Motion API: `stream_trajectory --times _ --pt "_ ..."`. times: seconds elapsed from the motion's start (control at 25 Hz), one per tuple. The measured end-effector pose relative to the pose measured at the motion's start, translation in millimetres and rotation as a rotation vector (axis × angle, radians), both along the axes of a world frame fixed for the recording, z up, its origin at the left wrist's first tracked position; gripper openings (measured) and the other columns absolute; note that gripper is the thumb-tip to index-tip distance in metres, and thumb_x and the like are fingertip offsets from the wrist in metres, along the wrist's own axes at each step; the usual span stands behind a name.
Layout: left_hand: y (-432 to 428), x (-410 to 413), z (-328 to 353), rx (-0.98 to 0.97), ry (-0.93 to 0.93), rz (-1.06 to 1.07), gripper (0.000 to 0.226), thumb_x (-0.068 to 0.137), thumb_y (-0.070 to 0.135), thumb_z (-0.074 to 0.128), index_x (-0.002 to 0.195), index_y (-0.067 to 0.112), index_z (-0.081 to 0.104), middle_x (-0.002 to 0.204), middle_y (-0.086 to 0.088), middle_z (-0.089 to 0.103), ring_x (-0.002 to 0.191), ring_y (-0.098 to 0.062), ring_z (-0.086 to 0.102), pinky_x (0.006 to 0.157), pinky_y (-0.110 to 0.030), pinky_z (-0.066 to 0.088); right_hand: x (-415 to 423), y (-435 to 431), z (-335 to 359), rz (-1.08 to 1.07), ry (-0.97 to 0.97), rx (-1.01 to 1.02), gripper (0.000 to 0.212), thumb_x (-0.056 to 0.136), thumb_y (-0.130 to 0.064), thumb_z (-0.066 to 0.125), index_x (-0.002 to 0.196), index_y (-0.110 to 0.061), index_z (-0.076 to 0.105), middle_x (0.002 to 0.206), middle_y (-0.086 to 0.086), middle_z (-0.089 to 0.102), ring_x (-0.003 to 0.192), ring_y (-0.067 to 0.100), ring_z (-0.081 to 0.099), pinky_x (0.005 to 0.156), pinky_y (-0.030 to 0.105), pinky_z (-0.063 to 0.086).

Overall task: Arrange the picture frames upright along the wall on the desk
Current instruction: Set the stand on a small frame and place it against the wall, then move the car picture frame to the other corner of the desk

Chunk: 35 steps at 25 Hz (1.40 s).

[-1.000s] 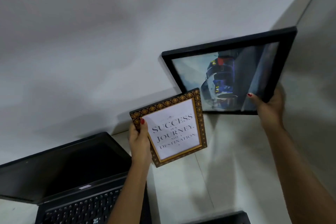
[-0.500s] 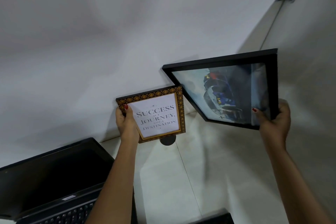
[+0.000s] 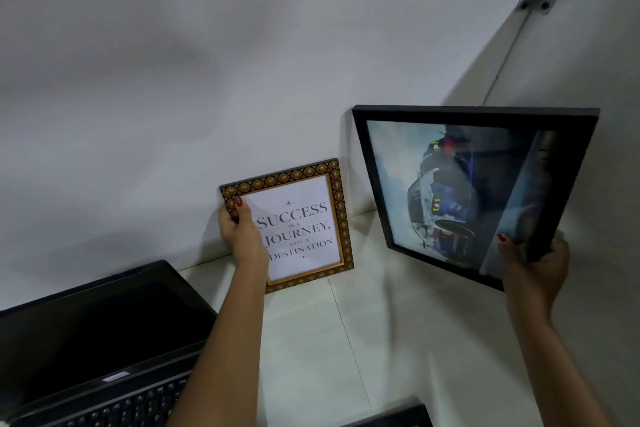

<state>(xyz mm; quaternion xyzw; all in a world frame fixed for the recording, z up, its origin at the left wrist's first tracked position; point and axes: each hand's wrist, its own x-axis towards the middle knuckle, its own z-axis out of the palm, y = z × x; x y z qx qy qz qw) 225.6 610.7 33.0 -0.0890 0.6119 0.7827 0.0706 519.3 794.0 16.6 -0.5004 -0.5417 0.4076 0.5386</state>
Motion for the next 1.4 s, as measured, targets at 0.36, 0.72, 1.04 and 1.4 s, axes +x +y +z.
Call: stream_trajectory --times 0.36,0.72,1.04,1.4 --pt "-7 -8 2 -0.069 -0.003 0.050 0.035 0.092 0.026 0.050 0.119 0.004 0.050 0.093 0.001 0.059 0.087 -0.014 0.057 0.077 -0.026 0.051 -10 -3 -15 0.011 0.015 -0.116 0.037 0.073 -0.007 0.070 0.076 -0.036 0.047 0.079 -0.016 0.052 0.061 -0.012 0.054 0.061 0.007 0.043" --pt "-12 22 16 -0.361 0.199 0.064 0.076 0.081 0.007 0.063 0.142 0.007 0.017 0.148 -0.015 0.023 0.134 -0.024 0.031 0.100 -0.018 0.030 5 -41 -5 -0.005 -0.033 -0.083 0.025 0.063 -0.025 0.067 0.075 -0.028 0.045 0.088 0.010 0.054 0.066 0.011 0.051 0.056 0.009 0.041" --pt "-55 164 13 -0.248 0.022 -0.610 0.082 0.081 0.008 0.064 0.145 0.015 0.013 0.156 -0.005 0.016 0.143 -0.020 0.018 0.117 -0.036 0.020 22 -112 47 0.074 0.107 -0.067 0.037 0.076 -0.002 0.066 0.071 -0.030 0.043 0.071 -0.006 0.052 0.053 -0.007 0.054 0.055 0.010 0.044" --pt "-151 203 38 0.557 -0.369 -0.669 0.106 0.029 0.049 0.090 0.121 0.010 0.055 0.117 -0.011 0.068 0.107 -0.028 0.063 0.082 -0.038 0.056 4 -257 112 0.532 0.451 -0.238 0.038 0.067 -0.027 0.074 0.098 -0.011 0.058 0.085 -0.004 0.072 0.080 0.010 0.067 0.066 0.018 0.054"
